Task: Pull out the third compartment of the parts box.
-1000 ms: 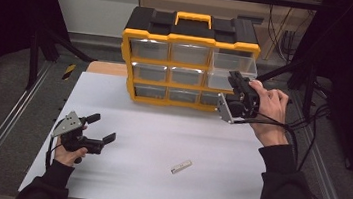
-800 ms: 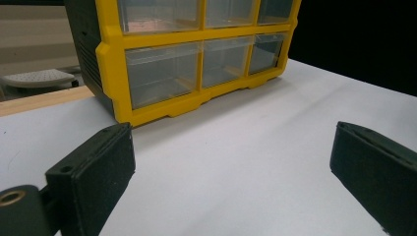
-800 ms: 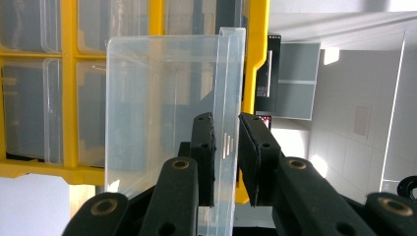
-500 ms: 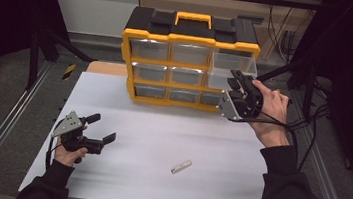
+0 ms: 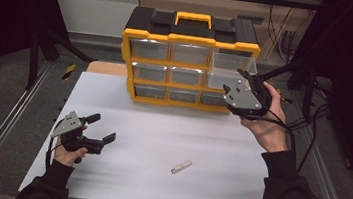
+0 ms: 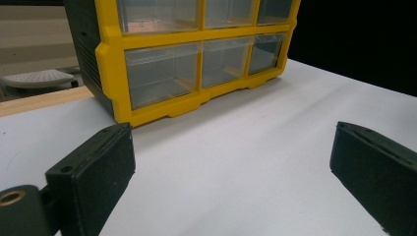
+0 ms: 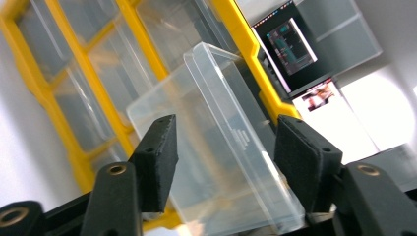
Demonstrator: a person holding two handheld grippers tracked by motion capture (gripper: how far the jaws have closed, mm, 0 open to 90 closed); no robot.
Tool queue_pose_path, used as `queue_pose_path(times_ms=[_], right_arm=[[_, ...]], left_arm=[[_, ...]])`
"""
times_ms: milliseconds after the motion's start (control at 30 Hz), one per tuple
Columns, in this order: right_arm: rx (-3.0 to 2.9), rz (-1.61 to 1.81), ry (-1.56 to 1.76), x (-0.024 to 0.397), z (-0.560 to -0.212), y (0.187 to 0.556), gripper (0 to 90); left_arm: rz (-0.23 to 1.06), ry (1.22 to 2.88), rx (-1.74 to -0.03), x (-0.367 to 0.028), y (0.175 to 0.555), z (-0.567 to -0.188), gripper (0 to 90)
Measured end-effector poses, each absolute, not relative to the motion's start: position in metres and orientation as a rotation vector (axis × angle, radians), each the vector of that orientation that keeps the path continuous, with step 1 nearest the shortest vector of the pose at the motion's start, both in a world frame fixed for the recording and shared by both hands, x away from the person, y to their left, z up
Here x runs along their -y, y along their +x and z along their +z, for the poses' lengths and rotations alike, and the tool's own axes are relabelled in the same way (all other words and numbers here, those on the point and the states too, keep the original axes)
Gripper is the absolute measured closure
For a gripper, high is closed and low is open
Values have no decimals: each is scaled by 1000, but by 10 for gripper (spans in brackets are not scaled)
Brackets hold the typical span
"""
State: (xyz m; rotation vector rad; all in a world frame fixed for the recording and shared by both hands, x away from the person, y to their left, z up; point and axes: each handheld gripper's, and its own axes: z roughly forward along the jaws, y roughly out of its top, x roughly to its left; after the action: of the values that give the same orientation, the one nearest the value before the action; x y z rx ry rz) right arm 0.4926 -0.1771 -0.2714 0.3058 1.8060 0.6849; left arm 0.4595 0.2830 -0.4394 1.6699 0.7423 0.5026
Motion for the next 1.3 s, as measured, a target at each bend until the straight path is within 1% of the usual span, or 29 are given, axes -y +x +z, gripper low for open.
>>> queue_pose_path(times_ms=[267,400,733,1000,1300], right_arm=[[-1815,884,487,180,-274,486,297],[-1815,969,558,182,-278,482,226],[-1832,1147,697,187,-292,476,125],[-1886,1228,732,189,-306,470,82],[-1976,1295,751,188,-327,465,59]], left_arm=[[502,1669,-743,-283,459,-439,28],[503,1670,-744,-283,460,-439,27],[502,1668,-742,-283,459,-439,27],[502,1671,-741,-282,459,-439,26],[502,1673,-742,-282,459,-439,26]])
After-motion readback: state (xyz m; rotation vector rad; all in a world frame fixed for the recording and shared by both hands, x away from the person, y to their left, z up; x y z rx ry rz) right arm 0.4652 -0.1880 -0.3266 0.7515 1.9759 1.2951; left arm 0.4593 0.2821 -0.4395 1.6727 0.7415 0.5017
